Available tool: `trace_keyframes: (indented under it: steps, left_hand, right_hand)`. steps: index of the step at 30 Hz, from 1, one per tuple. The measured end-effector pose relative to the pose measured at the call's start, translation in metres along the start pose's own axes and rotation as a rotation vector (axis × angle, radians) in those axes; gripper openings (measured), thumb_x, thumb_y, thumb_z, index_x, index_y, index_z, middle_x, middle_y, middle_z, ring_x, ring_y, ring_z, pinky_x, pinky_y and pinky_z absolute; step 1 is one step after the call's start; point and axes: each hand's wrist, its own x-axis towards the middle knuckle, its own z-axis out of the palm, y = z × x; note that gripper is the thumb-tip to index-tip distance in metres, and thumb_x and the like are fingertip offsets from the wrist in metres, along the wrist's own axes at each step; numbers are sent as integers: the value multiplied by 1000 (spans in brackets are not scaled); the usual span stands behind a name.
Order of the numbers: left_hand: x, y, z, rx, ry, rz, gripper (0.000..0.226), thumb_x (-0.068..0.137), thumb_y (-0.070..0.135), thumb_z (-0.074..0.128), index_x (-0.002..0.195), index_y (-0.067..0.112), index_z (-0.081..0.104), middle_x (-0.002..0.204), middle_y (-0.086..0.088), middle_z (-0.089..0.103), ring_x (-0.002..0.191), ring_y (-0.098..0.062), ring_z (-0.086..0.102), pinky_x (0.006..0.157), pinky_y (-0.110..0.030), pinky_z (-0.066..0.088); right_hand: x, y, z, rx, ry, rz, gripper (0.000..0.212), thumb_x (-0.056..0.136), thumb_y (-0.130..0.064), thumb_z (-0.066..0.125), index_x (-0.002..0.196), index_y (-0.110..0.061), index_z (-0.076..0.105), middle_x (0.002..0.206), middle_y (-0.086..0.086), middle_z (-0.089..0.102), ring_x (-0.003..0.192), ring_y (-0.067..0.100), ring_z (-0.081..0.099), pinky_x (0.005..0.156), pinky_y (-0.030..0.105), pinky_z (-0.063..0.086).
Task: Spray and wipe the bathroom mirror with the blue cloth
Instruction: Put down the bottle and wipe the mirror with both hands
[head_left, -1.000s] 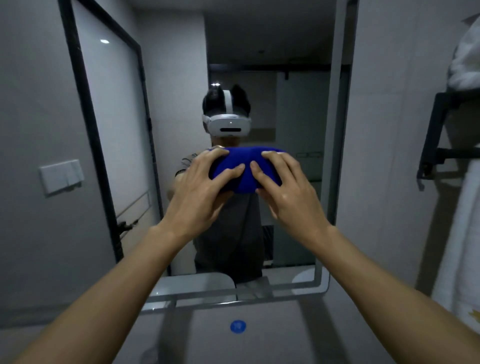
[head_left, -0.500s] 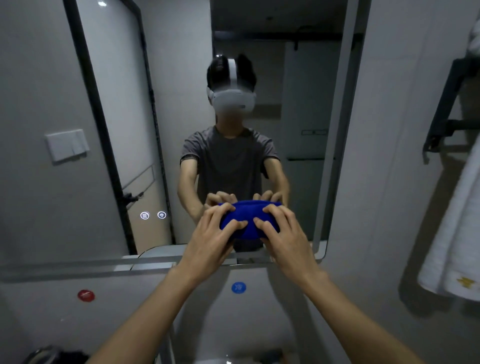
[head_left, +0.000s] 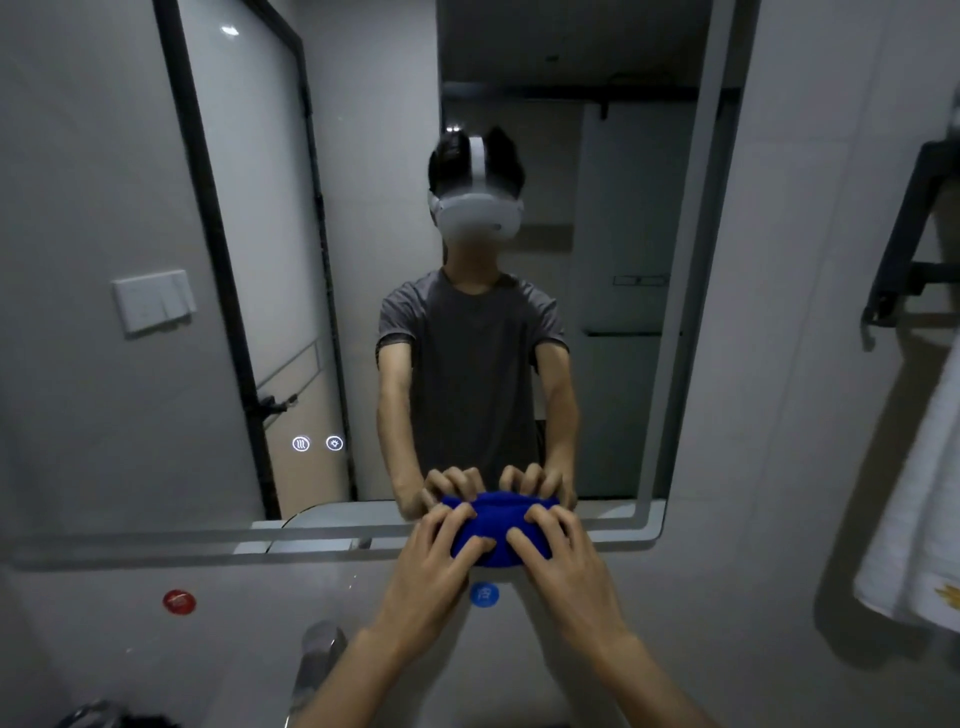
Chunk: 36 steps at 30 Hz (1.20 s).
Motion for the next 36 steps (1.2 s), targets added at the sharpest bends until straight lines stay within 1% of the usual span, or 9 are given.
trace_keyframes:
  steps: [8,11,13,17,19,22,24,27,36]
  left_hand:
    - [-4,-1,14,55,27,-1,67,45,27,92,98,27,51,113,-2,47,99,-18,46,69,-30,60]
    - [-1,-4,-8,47,149,53,41,61,26,76,93,30,50,109,1,47,96,-15,46,64,-30,59]
    - [18,-10,-45,40,225,90,48,57,24,79,95,30,50,112,0,47,98,-17,47,67,-31,59]
    - [98,-38,-159,79,432,185,40,71,22,68,108,24,52,119,-8,48,105,-27,49,86,-35,50]
    - [146,-51,-222,109,493,179,46,70,16,73,111,21,53,120,-13,53,108,-33,49,86,-41,52]
    - [211,-64,-308,168,548,149,54,68,12,84,113,15,54,119,-18,55,111,-34,45,83,-40,50]
    - [246,-70,-356,233,553,127,55,67,11,83,115,10,56,121,-21,53,114,-37,43,84,-35,43]
    - [287,-74,-411,280,579,125,53,70,6,77,119,5,56,124,-23,52,118,-41,42,87,-32,35]
    - [370,-88,-486,290,587,107,49,80,5,68,124,13,48,126,-15,51,122,-33,38,89,-30,35]
  right_hand:
    - [-3,-12,-1,-34,10,-67,85,34,-27,95,106,-29,49,116,4,46,101,24,45,63,31,60]
    - [8,-19,-22,-16,166,-175,41,67,-27,68,104,-32,50,116,0,47,102,21,47,64,30,60]
    - [36,-20,-50,-37,238,-236,31,75,-29,49,106,-33,52,119,0,49,105,22,49,66,32,60]
    - [136,-17,-134,-137,421,-384,42,80,-19,64,121,-20,53,128,14,50,116,33,50,90,40,53]
    - [195,-23,-187,-176,506,-398,45,81,-10,64,125,-14,54,131,18,50,120,37,46,98,46,49]
    - [277,-35,-258,-238,590,-402,44,82,-6,59,125,-7,56,130,21,52,121,39,43,93,49,49]
    - [319,-42,-298,-280,604,-397,53,78,-5,69,128,-8,53,132,20,49,122,39,42,91,49,50]
    - [367,-52,-348,-306,603,-370,58,76,0,68,131,-11,49,133,17,47,125,36,39,91,43,50]
    - [452,-57,-418,-339,623,-289,52,83,-4,64,129,-17,42,136,11,44,128,30,36,97,41,45]
